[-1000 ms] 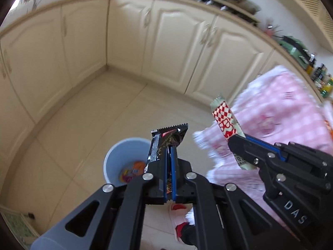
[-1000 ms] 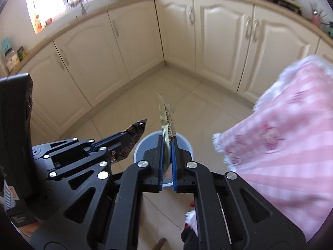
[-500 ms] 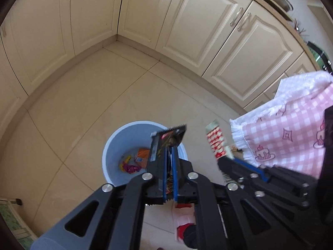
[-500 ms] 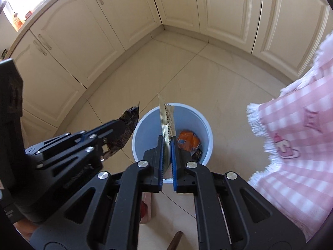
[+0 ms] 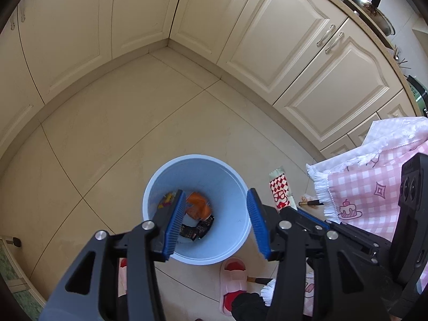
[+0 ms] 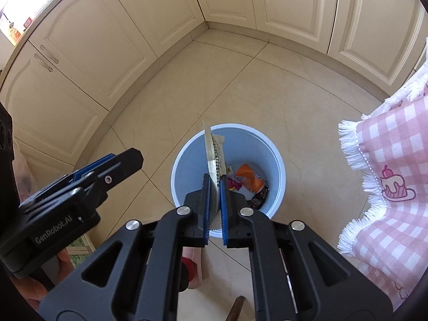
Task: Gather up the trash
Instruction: 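Carry both wrappers over the blue bin and open both grippers to drop them, then move both tools back to the table and grasp the red-white wrapper with the left gripper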
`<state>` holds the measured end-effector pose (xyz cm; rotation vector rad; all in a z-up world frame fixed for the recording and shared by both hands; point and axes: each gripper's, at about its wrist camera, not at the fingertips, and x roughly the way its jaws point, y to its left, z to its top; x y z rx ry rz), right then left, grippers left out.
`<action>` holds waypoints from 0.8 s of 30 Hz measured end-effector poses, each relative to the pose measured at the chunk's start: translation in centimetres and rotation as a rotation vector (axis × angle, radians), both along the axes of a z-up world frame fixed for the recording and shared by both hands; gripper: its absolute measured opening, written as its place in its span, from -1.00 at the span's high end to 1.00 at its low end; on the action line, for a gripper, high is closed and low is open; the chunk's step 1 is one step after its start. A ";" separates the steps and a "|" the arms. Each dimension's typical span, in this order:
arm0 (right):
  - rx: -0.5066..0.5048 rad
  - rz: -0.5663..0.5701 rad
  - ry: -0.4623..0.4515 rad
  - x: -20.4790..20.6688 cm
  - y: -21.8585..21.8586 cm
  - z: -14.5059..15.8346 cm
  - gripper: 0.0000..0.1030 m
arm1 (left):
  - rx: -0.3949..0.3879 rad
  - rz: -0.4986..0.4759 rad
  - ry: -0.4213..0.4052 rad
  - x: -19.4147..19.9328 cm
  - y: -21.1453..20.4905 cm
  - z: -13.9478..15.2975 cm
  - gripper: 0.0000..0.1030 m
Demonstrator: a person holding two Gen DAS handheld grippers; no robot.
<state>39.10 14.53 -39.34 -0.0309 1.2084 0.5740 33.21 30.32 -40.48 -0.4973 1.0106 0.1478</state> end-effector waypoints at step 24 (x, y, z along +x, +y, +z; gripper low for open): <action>0.017 -0.034 -0.061 1.1 1.2 0.8 0.82 | -0.006 0.004 0.052 0.0 0.8 -0.7 0.07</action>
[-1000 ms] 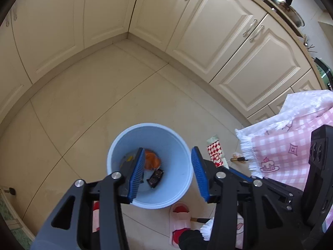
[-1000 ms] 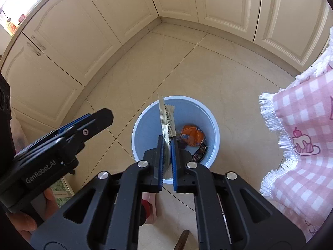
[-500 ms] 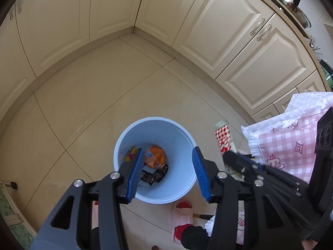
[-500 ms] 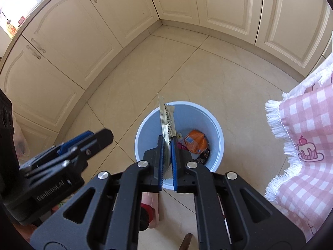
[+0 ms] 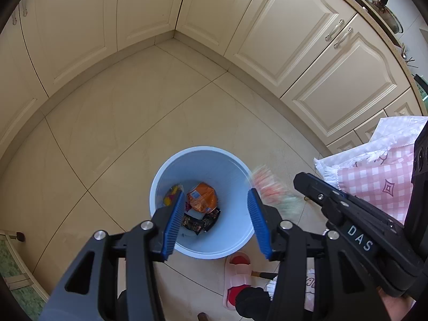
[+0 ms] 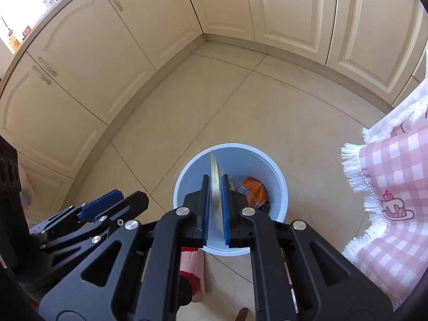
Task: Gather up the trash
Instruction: 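Move both tools back to the table and grasp the red-white wrapper with the left gripper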
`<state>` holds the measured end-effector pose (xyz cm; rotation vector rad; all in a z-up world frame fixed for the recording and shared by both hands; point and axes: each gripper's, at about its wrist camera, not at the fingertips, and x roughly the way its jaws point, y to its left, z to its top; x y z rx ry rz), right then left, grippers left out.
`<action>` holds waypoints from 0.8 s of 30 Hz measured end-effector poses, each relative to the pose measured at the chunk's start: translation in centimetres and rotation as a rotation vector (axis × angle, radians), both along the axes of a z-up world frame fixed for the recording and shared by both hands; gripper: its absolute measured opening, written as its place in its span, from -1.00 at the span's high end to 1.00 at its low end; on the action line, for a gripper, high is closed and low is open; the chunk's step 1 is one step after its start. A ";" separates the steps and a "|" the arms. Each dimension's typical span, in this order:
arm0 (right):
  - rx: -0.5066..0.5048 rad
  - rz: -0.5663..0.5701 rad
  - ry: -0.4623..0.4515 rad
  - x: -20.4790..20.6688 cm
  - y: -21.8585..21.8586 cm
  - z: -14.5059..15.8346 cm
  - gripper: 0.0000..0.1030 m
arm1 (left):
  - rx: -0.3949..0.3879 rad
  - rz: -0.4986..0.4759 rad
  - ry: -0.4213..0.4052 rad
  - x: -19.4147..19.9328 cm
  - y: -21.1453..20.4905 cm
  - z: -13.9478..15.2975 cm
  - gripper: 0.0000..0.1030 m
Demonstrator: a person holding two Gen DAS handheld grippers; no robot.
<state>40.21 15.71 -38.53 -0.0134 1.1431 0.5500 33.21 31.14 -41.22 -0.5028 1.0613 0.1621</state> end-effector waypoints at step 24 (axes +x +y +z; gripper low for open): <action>-0.042 -0.140 -0.468 -12.2 -15.1 22.1 0.65 | 0.042 -0.169 -0.351 -6.7 -11.7 17.5 -0.05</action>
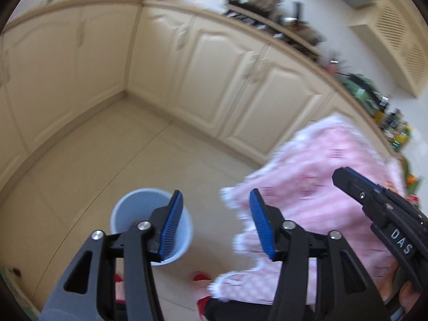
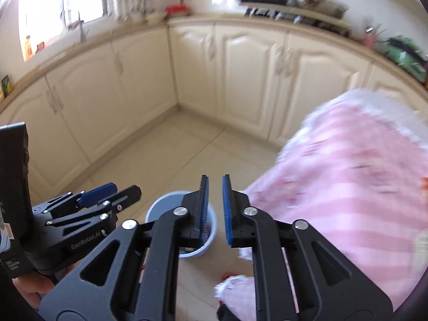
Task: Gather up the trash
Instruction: 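Move both tools back to the table and grasp the red-white wrapper with the left gripper, then grasp the red Coca-Cola can with the right gripper while the left holds the wrapper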
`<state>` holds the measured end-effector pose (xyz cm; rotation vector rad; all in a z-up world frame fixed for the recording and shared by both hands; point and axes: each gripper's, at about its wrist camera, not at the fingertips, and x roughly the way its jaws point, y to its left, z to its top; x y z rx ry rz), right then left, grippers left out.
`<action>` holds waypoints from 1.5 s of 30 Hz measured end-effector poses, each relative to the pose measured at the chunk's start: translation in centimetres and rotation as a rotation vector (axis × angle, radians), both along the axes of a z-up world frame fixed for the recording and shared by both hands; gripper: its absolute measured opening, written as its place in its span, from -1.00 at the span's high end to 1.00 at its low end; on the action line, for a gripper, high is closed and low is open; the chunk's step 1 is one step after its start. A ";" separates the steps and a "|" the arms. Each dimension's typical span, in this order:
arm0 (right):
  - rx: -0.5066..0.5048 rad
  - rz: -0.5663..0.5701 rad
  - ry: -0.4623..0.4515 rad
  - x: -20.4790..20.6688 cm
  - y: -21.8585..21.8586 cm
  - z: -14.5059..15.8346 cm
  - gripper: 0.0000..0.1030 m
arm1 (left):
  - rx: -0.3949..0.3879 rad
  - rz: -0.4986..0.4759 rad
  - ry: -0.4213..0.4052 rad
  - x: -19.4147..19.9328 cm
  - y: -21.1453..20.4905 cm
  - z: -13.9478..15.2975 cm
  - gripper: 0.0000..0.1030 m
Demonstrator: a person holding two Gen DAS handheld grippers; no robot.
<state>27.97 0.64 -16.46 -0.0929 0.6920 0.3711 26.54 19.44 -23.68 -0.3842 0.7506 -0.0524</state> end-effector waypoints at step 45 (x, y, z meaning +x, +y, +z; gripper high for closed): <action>0.479 -0.603 0.140 -2.5 -37.4 1.3 -0.11 | 0.224 -0.545 -0.104 0.9 -27.5 9.4 0.71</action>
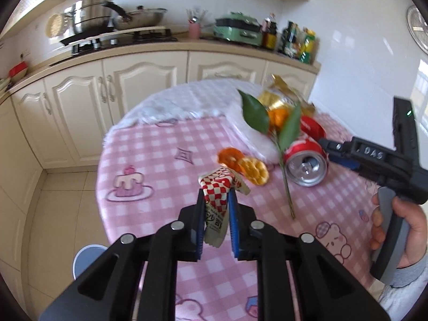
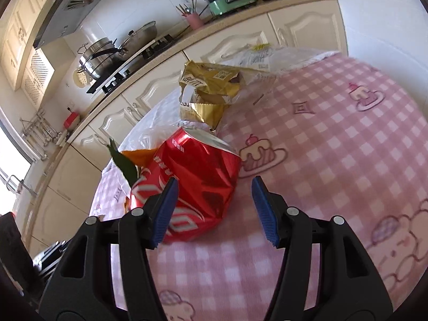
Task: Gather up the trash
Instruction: 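Grasp the red Coca-Cola can with the right gripper while the left holds the wrapper, then carry the can and wrapper over the blue bin and open both grippers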
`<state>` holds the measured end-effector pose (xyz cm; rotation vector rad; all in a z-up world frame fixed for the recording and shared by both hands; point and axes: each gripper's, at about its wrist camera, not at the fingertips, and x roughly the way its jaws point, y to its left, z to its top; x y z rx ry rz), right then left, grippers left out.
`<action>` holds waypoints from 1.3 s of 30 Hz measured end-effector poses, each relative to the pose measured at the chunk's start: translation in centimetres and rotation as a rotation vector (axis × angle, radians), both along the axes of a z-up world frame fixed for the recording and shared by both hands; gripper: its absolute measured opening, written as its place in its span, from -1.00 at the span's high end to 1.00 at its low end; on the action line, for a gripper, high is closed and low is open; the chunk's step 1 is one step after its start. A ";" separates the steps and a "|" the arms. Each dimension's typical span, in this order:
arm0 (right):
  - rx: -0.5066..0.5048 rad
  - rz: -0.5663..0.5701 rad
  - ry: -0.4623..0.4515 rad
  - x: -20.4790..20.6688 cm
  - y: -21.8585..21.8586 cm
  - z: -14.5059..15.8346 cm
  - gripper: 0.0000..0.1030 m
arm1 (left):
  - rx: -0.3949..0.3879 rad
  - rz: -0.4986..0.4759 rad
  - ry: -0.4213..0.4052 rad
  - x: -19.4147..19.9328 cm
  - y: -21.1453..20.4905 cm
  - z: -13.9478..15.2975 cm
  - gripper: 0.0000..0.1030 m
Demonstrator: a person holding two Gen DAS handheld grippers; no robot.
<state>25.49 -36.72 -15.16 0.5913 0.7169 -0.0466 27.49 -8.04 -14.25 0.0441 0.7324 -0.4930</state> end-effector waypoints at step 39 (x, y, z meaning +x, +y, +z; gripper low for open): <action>-0.401 0.006 -0.269 -5.8 8.4 7.4 0.47 | -0.157 0.146 -0.114 -3.1 4.9 3.9 0.71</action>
